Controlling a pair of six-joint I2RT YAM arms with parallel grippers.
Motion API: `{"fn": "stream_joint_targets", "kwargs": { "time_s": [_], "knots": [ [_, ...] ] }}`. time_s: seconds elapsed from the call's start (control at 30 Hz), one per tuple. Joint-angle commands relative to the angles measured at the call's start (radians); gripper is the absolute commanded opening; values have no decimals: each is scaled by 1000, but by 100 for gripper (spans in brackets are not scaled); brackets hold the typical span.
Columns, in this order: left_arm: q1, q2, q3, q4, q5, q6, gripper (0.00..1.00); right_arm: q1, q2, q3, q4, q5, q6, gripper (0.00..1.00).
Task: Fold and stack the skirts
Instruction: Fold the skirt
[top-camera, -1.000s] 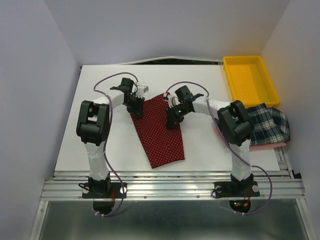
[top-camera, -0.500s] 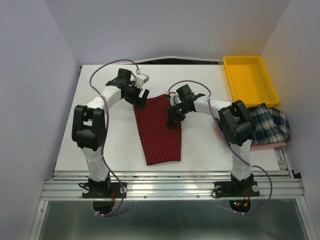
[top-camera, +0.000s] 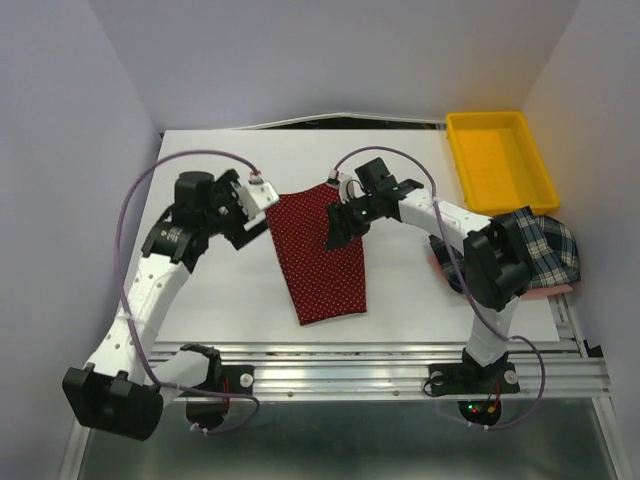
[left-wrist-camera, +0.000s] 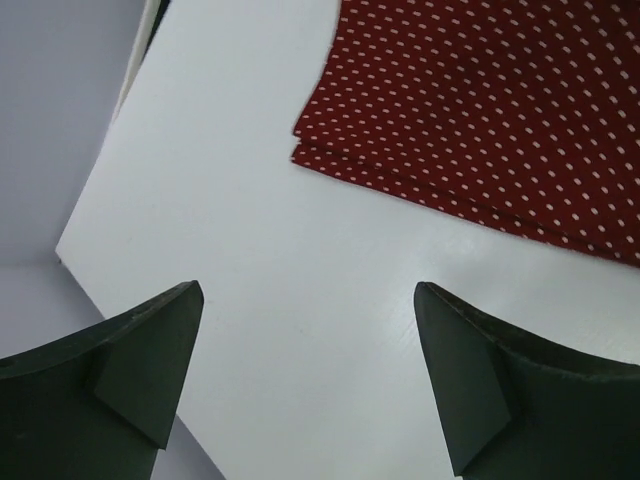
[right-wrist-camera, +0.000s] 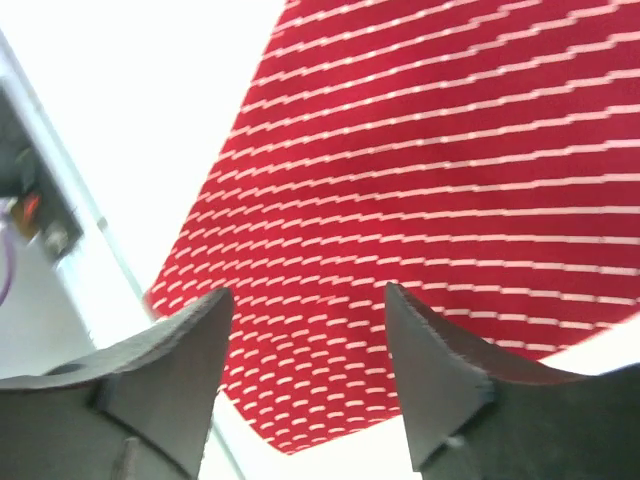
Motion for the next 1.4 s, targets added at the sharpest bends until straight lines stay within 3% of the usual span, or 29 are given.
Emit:
{"fn": "stream_joint_targets", "kwargs": {
  "time_s": [0.0,0.17,0.23,0.5,0.6,0.8,1.03,1.37],
  "knots": [
    [-189,-134,-250,-88,-118,267,97,77,-37,-100,-24,-100,-35,63],
    [-470,-280,-515,40,-284,281,96,116,14,-156,51,-62,-44,55],
    [-567,-298,-555,59,-317,274,96,125,42,-159,65,-48,-53,53],
    [-900,-211,-647,135,-376,120,96,125,173,-162,70,5,-52,49],
    [-961,-151,-664,177,-387,61,96,125,189,-145,68,4,-47,49],
    [-1001,-88,-736,330,-461,84,96,125,226,-122,62,-8,-35,49],
    [-1001,70,-672,404,-498,24,84,125,241,-125,48,-5,-47,49],
    [-1001,-156,-682,151,-476,106,87,125,244,-128,45,-8,-46,49]
  ]
}}
